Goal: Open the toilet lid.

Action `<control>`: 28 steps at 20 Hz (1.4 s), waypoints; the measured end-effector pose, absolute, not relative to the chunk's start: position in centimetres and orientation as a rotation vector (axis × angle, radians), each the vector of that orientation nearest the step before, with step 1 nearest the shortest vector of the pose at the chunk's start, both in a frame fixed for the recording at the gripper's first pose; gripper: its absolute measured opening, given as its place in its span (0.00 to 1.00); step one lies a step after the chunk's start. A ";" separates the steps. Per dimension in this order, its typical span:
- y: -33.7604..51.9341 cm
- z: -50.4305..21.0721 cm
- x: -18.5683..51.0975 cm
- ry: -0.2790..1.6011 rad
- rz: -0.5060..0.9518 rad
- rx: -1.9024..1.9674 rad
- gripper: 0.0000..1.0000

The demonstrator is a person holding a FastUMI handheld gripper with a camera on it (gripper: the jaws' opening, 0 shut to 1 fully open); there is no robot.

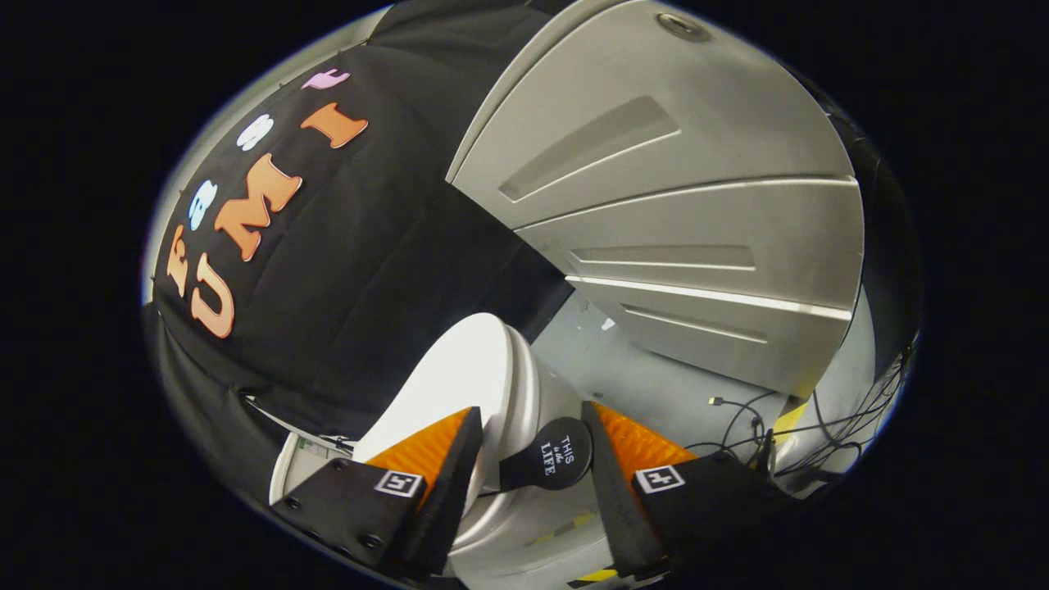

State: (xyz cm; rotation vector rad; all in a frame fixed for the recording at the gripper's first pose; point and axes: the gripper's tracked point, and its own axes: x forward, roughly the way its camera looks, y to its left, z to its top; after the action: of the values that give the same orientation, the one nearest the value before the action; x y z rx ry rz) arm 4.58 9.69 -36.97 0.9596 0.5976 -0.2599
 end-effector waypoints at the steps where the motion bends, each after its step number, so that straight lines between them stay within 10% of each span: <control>1: 9.8 -37.0 4.5 0.598 -0.251 0.976 0.77; 5: 8.3 -37.5 3.9 0.605 -0.306 0.989 0.64; 6: 8.4 -37.7 4.0 0.615 -0.295 1.022 0.28; 9: 8.4 -36.4 4.2 0.576 -0.238 1.102 0.28; 12: 8.2 -35.8 4.4 0.544 -0.223 1.100 0.08; 28: 8.6 -30.6 5.1 0.477 -0.203 0.996 0.08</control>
State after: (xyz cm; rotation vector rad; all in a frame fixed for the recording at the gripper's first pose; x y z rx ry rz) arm 5.08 8.62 -30.62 0.9962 0.4775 -0.2032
